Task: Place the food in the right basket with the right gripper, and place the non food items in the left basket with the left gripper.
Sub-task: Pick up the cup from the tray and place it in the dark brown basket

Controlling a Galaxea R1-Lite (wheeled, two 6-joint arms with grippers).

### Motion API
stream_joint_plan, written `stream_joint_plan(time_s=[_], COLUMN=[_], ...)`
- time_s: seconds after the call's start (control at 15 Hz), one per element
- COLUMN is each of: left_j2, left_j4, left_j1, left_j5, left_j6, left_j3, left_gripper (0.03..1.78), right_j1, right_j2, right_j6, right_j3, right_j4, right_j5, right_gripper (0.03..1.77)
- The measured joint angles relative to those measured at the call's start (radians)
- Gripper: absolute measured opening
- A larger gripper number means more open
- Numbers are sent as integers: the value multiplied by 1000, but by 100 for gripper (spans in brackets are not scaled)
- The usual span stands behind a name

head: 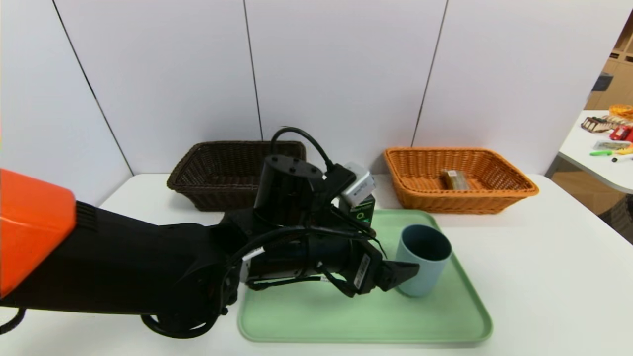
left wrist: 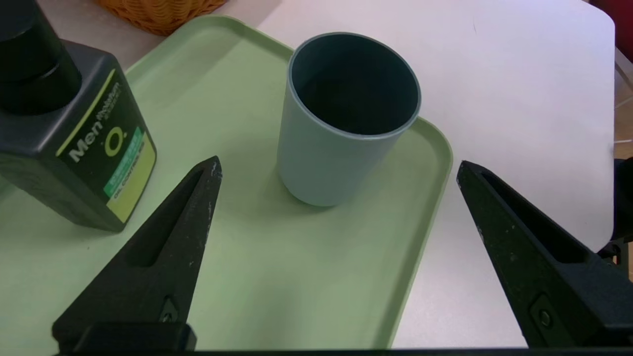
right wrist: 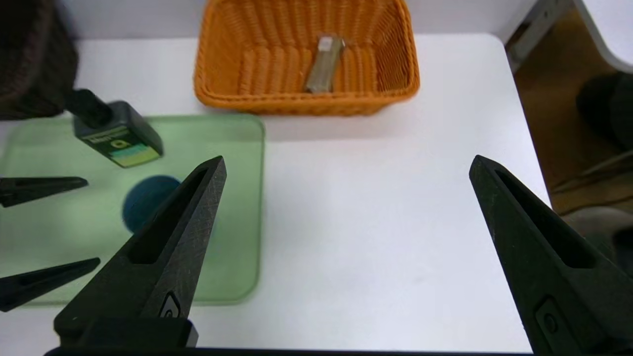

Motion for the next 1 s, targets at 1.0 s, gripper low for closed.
stream_joint_plan(time_s=[1.0], left_j2=[229], left_j4=[-137], left_j1=[-39], left_j5=[-24], left_j6=[2], left_j3=[-127], left_gripper=[169], right_j1=[-42], right_j2=[25], right_j6=[8], right_j3=[1], right_j4=[21], right_j5=[12], right_gripper=[170])
